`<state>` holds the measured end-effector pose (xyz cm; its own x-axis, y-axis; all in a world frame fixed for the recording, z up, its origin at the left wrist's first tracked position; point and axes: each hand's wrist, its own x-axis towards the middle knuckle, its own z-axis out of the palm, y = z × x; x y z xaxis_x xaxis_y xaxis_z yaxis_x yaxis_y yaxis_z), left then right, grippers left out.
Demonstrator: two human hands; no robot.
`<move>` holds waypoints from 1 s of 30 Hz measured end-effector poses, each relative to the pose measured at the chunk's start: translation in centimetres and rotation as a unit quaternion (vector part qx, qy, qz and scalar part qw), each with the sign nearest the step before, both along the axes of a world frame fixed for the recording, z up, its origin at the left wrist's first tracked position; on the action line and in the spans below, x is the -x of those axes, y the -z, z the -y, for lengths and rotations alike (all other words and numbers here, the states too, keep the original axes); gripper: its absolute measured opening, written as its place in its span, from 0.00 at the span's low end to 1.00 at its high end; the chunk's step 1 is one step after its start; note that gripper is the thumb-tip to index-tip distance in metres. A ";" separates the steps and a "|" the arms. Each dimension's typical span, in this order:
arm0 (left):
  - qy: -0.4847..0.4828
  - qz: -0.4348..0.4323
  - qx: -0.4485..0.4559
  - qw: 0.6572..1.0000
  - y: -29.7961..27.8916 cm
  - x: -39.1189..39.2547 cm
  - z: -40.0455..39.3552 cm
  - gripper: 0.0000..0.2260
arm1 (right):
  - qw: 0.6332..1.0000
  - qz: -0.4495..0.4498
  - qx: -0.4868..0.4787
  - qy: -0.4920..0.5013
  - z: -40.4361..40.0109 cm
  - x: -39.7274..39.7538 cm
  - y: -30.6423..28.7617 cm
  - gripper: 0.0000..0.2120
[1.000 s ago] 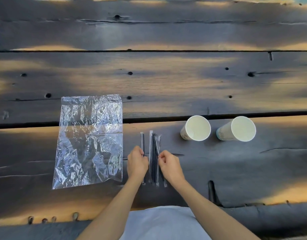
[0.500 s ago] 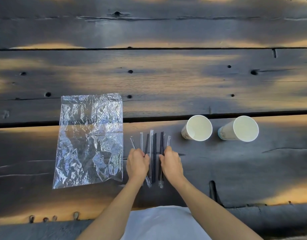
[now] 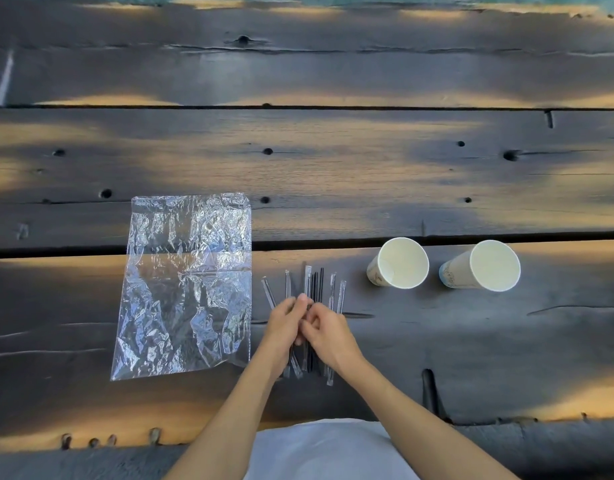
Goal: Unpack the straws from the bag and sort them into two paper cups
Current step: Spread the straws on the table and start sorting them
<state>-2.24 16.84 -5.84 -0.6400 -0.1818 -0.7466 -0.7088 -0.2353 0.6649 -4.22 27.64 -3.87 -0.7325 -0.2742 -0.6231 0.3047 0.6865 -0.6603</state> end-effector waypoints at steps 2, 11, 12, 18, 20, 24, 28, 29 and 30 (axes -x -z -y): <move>0.011 0.006 0.051 0.999 0.0 -0.1 0.1 0.14 | 1.000 -0.011 0.000 -0.010 0.2 -0.1 0.0 0.09; -0.120 0.026 0.005 0.992 0.7 -0.1 0.7 0.05 | 0.980 -0.047 -0.191 -0.018 0.3 0.7 1.3 0.11; -0.119 0.027 0.009 0.993 0.7 -0.2 0.6 0.05 | 0.979 -0.047 -0.197 -0.020 0.5 0.8 1.3 0.10; -0.100 0.043 0.024 0.994 0.5 -0.7 0.4 0.05 | 0.974 -0.015 -0.226 0.005 1.0 1.3 1.3 0.08; -0.104 0.041 0.024 0.993 0.5 -0.7 0.4 0.05 | 0.974 -0.005 -0.225 0.015 0.7 1.2 1.1 0.12; -0.132 0.034 0.007 0.991 0.3 -0.4 0.2 0.06 | 0.982 0.008 -0.186 0.042 0.3 1.1 0.7 0.11; -0.122 0.037 -0.031 0.991 0.4 -0.4 -0.1 0.09 | 0.998 0.022 -0.061 -0.022 0.9 0.1 -0.1 0.09; -0.101 0.035 -0.029 0.994 0.4 -0.5 -0.1 0.10 | 0.997 0.025 -0.046 -0.048 0.9 -0.2 -0.1 0.09; -0.079 0.033 -0.021 0.996 0.5 -0.6 0.0 0.10 | 0.997 0.023 -0.042 -0.059 0.8 -0.3 0.0 0.09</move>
